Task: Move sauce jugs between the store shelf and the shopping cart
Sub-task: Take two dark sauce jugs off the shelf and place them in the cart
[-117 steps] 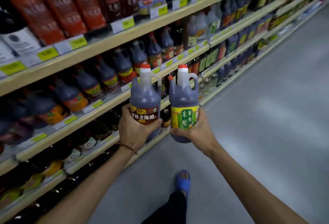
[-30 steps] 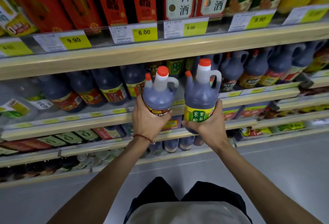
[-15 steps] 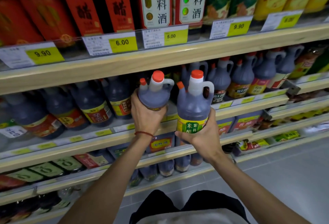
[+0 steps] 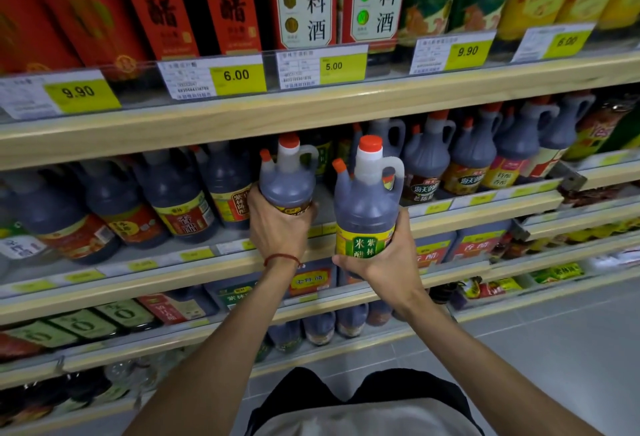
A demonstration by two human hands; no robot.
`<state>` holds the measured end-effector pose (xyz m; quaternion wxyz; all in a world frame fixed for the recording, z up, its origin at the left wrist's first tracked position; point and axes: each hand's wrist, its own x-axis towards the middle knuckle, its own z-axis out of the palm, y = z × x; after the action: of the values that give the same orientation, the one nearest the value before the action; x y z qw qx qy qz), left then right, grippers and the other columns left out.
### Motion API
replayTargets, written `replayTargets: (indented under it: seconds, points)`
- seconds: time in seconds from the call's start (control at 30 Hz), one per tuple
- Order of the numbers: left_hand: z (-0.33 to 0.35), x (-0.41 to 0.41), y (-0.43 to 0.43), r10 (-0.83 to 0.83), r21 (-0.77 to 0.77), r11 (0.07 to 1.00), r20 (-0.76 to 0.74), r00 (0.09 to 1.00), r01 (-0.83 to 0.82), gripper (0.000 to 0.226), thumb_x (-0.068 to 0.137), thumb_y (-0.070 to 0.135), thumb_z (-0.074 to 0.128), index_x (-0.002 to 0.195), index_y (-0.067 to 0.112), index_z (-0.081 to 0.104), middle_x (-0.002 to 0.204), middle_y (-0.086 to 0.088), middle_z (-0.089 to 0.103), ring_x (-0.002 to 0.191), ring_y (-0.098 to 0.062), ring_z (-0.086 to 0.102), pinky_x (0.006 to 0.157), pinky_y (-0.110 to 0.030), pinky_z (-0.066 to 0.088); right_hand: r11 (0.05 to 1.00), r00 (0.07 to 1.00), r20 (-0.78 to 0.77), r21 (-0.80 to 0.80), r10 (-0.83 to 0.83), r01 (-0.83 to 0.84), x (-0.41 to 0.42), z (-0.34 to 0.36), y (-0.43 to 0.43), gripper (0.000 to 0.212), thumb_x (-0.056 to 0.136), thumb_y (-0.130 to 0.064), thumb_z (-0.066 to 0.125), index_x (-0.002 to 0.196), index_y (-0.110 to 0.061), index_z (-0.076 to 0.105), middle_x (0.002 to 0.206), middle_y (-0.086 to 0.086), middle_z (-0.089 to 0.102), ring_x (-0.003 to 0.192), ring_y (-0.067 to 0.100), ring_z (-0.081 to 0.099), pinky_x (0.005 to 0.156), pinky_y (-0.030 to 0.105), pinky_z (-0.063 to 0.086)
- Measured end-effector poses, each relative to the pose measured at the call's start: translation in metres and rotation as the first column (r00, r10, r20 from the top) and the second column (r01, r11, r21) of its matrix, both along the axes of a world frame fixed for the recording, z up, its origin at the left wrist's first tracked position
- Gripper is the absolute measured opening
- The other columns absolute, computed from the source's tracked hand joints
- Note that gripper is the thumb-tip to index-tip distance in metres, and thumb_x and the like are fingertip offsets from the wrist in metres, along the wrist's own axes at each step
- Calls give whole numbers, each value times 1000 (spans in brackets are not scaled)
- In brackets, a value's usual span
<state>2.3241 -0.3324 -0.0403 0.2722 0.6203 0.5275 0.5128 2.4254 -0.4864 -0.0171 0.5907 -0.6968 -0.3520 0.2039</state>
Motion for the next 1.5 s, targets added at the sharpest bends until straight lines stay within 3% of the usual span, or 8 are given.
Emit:
replayTargets:
  seconds: [0.17, 0.7, 0.87, 0.97, 1.07, 1.17, 1.3, 1.5]
  points:
    - [-4, 9, -1, 50, 46, 998, -30, 998, -49, 97, 52, 32, 96, 133, 7, 49, 130, -14, 44, 120, -31, 47, 97, -36, 46, 1000, 1000, 10, 3, 1, -1, 0, -3, 0, 92, 52, -8, 103, 124, -16, 46, 108, -14, 69, 94, -1, 69, 76, 23, 58]
    - [-6, 7, -1, 121, 51, 991, -16, 993, -120, 105, 49, 33, 99, 132, 5, 41, 130, -13, 44, 122, -28, 44, 105, -42, 43, 998, 998, -34, -24, 60, -61, 9, -7, -15, 93, 51, -5, 103, 124, -18, 47, 111, -10, 70, 95, 1, 70, 74, 19, 58]
    - [0, -4, -21, 53, 56, 997, 96, 994, -59, 93, 63, 15, 93, 135, 3, 37, 135, -14, 38, 125, -31, 44, 108, -49, 42, 997, 996, -48, -17, 78, -79, 8, -4, -19, 95, 53, -5, 102, 129, -17, 46, 112, -9, 69, 96, 1, 70, 74, 19, 57]
    - [21, -18, -46, -142, 5, 989, 221, 965, 145, 69, 77, 13, 83, 133, 12, 42, 134, -6, 46, 115, -23, 56, 96, -34, 51, 994, 991, -84, 8, 107, -107, 6, 2, -19, 97, 58, -8, 101, 134, -17, 42, 118, -6, 68, 104, 6, 69, 82, 25, 59]
    - [54, -31, -66, -569, -260, 735, 266, 779, 626, 60, 80, 31, 83, 131, 25, 53, 132, 7, 61, 116, -5, 62, 91, -18, 50, 986, 979, -125, 49, 164, -159, 7, 7, -18, 90, 66, -4, 97, 134, -16, 39, 120, -1, 68, 106, 12, 71, 85, 31, 60]
    - [69, -30, -73, -727, -363, 529, 273, 631, 767, 57, 77, 25, 85, 128, 24, 59, 125, 10, 69, 113, -1, 66, 90, -20, 54, 960, 953, -118, 35, 281, -279, 11, 11, -14, 88, 77, -7, 91, 142, -14, 31, 129, 2, 65, 117, 16, 68, 94, 36, 59]
    - [71, -29, -66, -704, -281, 636, 170, 690, 718, 47, 78, 6, 84, 120, 13, 65, 114, 5, 75, 106, -11, 72, 90, -30, 59, 877, 879, -21, -65, 476, -477, 23, 14, -5, 94, 87, -11, 79, 152, -14, 11, 150, 9, 45, 142, 21, 49, 114, 48, 47]
    - [60, -32, -65, -607, -143, 768, 148, 781, 624, 53, 75, 1, 86, 122, 8, 64, 109, 18, 72, 107, -1, 70, 91, -25, 58, 860, 733, 452, -231, 509, -454, 37, 23, 13, 88, 99, -29, 67, 160, -5, 9, 149, 7, 23, 139, 15, 26, 119, 24, 22]
